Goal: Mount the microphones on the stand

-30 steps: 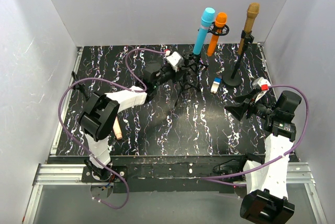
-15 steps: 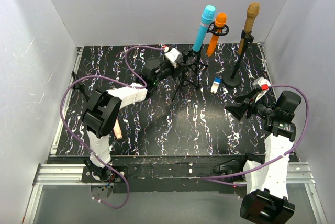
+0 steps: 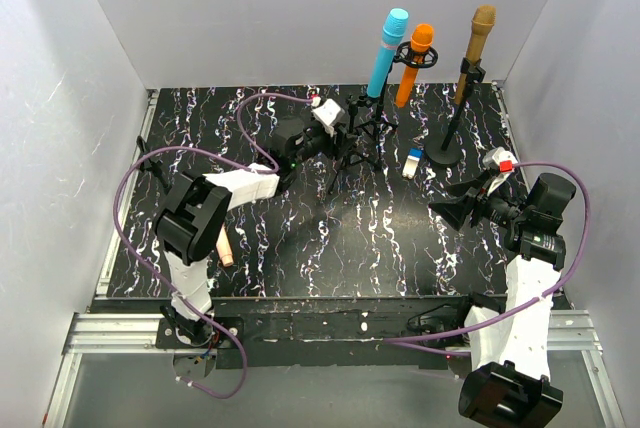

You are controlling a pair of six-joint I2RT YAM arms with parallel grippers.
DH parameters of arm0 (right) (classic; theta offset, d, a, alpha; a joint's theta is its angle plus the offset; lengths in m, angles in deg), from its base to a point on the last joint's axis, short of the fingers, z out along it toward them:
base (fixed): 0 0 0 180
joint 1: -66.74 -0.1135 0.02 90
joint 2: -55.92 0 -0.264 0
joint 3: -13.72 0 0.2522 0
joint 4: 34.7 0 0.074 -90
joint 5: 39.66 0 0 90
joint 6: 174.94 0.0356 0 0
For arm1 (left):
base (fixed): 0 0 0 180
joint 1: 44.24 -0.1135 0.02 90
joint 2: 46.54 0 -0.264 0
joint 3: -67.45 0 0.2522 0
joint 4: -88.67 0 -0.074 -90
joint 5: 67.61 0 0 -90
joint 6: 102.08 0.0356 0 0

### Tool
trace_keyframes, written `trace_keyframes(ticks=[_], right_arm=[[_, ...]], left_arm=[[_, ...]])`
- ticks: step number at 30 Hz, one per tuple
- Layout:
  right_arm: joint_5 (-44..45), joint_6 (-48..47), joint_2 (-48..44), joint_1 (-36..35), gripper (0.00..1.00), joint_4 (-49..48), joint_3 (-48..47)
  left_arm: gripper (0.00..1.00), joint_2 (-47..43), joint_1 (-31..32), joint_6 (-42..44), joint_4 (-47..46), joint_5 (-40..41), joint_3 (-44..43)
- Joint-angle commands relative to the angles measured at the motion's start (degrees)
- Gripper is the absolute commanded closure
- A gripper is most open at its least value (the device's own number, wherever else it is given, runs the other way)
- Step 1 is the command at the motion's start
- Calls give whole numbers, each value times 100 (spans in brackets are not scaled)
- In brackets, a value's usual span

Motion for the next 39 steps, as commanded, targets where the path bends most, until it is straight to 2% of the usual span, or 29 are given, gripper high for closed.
trace_keyframes(ticks=[1,3,6,9,18,22,26,29,34,39], right_arm=[[-116,35,-32,38,31,-133,-35],[-107,35,-41,56,31,-133,-35],[-99,35,-58,65,31,-133,-35],[-107,35,-67,73,31,-124,-44],[-160,35,-120,74,31,-36,-97],[-256,43,-120,73,31,-45,-114],[-318,79,-120,74,31,-62,-114],[-327,96,-120,73,31,-71,-105],[-318,105,-137,65,30,-89,-79],[-318,105,-155,74,31,-89,-88]], left_arm=[[46,-672,-36,-16,27,107,93],[38,-839,-36,-78,18,168,206],[18,-1225,-36,-341,53,484,426],[2,-1778,-45,-737,605,617,480],[2,-3474,-80,-2028,4909,977,-22],[2,-4616,-106,-2468,5940,1616,513],[2,-5785,-159,-2819,6705,3066,1111],[2,-6209,-238,-3039,6953,3701,1498],[2,-5807,-493,-3023,7233,4184,1535],[3,-5524,-563,-2812,7279,5203,1577]])
